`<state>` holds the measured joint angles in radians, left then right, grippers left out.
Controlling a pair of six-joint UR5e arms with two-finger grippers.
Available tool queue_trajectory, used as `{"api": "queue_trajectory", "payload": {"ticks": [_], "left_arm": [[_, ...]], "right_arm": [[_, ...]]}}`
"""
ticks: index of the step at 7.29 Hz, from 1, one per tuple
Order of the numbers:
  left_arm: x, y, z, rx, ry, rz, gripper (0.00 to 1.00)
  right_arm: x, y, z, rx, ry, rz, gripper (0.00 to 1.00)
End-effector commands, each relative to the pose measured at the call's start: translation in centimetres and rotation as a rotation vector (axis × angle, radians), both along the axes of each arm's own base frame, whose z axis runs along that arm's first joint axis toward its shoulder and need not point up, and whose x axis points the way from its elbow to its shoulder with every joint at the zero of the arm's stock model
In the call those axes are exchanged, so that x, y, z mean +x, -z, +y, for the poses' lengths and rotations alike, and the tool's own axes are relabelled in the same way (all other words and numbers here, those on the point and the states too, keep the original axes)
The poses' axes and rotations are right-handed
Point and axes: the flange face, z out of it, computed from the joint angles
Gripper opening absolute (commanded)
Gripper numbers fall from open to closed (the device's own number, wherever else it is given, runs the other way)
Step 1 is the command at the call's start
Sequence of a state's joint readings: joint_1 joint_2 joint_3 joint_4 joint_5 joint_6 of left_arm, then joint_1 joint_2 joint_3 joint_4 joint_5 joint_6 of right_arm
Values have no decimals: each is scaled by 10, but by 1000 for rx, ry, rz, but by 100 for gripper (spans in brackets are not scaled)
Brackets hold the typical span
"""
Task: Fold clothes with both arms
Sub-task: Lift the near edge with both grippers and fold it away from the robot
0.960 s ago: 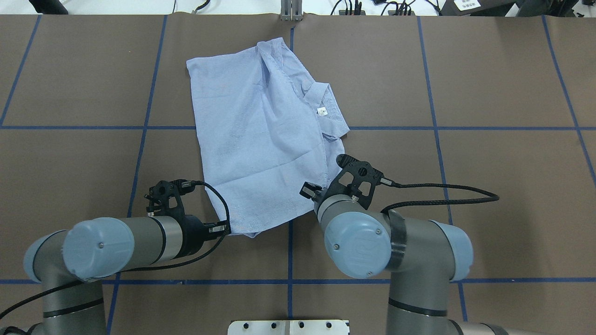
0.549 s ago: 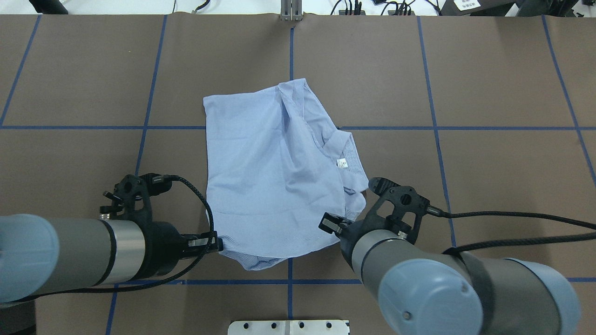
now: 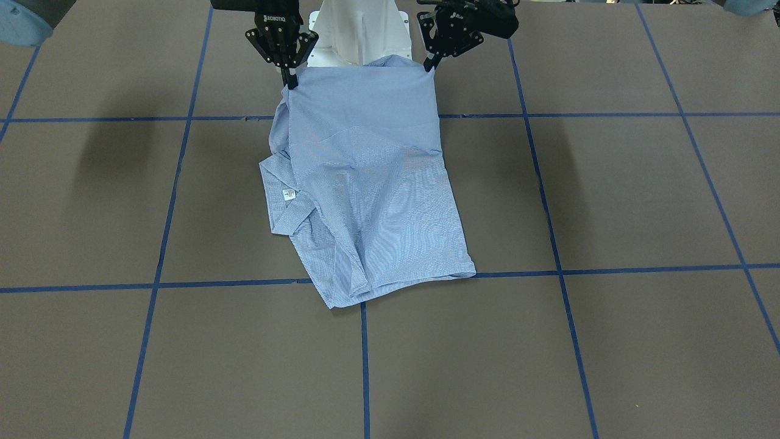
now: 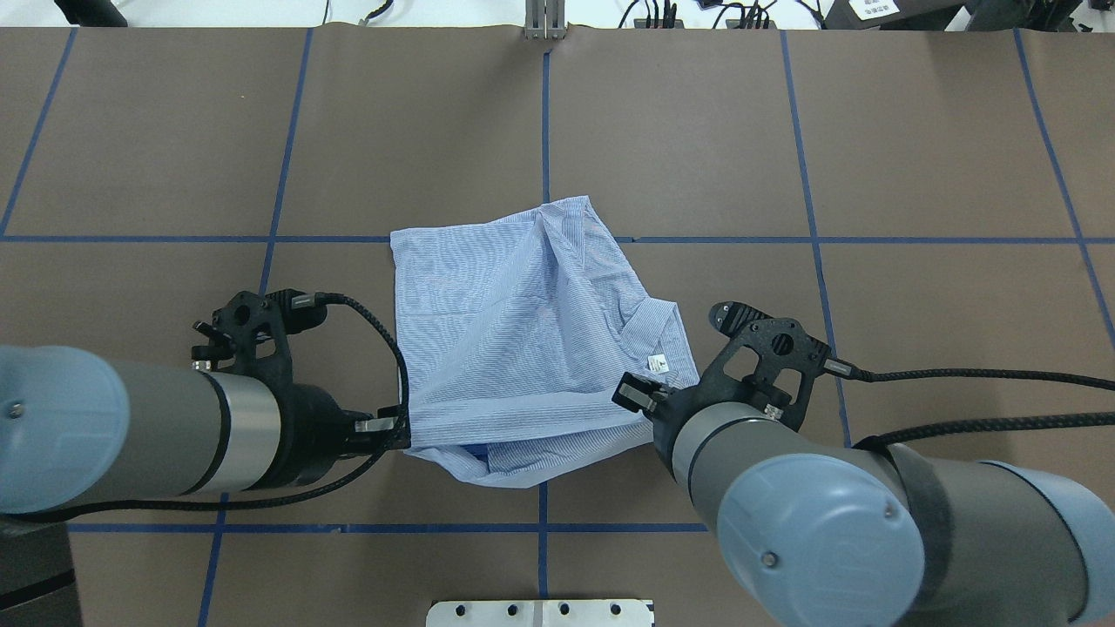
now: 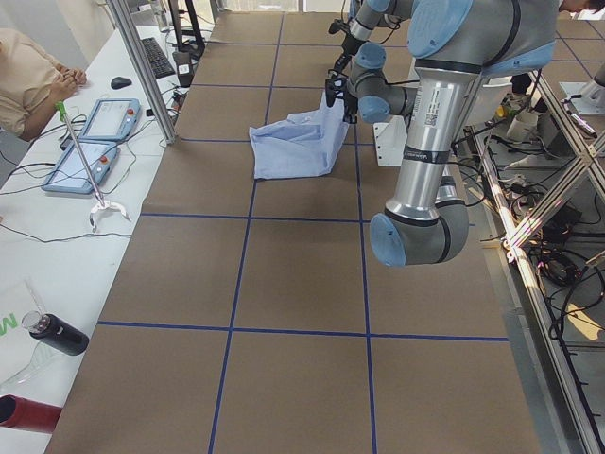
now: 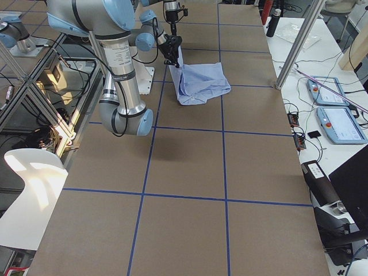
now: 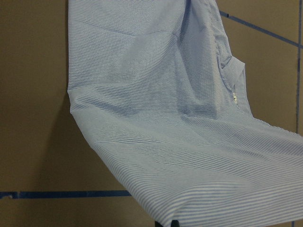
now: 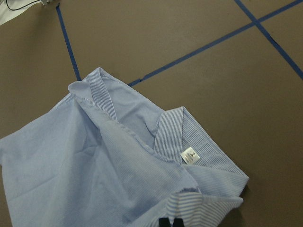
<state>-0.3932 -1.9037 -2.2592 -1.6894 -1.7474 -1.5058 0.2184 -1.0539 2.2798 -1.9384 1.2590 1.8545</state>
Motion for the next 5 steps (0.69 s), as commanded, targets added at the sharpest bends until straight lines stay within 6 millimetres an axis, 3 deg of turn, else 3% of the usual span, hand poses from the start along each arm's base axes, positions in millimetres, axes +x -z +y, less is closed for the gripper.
{"api": "queue_trajectory", "payload": {"ticks": [1, 2, 3, 5], "left_arm": [[9, -8, -83, 69, 90, -86, 0], [-4, -15, -111, 111, 114, -124, 0], [-6, -30, -141, 130, 134, -178, 0], [39, -49, -187, 135, 181, -251, 0]], "right_arm": [[-27, -5, -58, 32, -57, 8, 0], [-32, -10, -82, 55, -75, 16, 0], [-45, -1, -108, 67, -94, 41, 0], [-97, 4, -161, 61, -123, 82, 0]]}}
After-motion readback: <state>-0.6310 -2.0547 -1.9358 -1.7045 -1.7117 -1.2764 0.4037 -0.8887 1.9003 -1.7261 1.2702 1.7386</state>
